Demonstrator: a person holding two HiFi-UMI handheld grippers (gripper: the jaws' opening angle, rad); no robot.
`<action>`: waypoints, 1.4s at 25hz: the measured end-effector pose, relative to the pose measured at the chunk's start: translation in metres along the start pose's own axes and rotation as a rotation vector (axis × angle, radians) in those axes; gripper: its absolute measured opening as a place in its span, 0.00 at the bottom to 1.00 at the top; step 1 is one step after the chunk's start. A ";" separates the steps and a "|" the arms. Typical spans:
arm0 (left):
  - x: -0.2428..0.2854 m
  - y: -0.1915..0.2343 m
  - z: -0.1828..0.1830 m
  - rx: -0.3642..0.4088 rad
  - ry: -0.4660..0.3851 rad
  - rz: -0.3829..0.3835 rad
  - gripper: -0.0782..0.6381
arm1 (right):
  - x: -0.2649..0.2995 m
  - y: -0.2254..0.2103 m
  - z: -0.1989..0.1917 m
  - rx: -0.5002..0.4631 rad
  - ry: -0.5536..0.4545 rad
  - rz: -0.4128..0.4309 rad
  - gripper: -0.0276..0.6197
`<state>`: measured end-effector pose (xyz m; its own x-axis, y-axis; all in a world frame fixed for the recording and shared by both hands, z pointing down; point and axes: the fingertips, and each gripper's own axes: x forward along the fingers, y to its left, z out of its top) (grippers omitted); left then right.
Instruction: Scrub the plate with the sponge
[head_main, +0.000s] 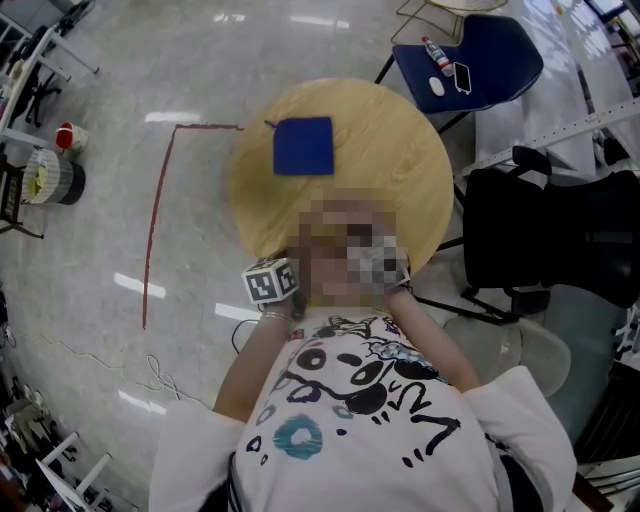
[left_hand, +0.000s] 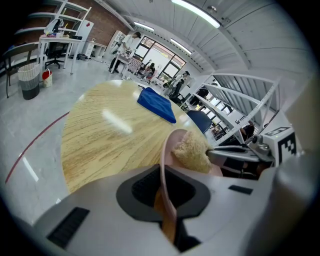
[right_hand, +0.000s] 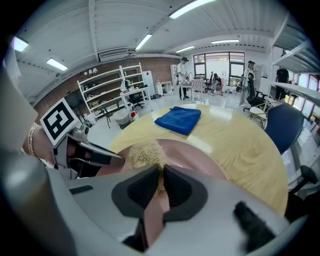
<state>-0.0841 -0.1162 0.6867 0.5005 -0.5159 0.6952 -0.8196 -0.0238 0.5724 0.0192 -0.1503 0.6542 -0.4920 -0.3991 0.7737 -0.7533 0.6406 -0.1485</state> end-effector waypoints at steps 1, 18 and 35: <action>0.000 0.000 0.000 0.002 0.001 0.001 0.15 | 0.000 -0.002 0.000 0.003 -0.002 -0.006 0.12; -0.017 -0.002 0.015 0.063 -0.026 -0.044 0.16 | -0.031 -0.034 0.001 0.029 -0.037 -0.122 0.12; -0.091 -0.055 0.071 0.265 -0.164 -0.162 0.14 | -0.122 0.003 0.072 -0.112 -0.355 -0.023 0.12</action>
<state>-0.1042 -0.1287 0.5611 0.5962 -0.6171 0.5135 -0.7879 -0.3273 0.5216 0.0457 -0.1463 0.5148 -0.6112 -0.6042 0.5113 -0.7231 0.6889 -0.0503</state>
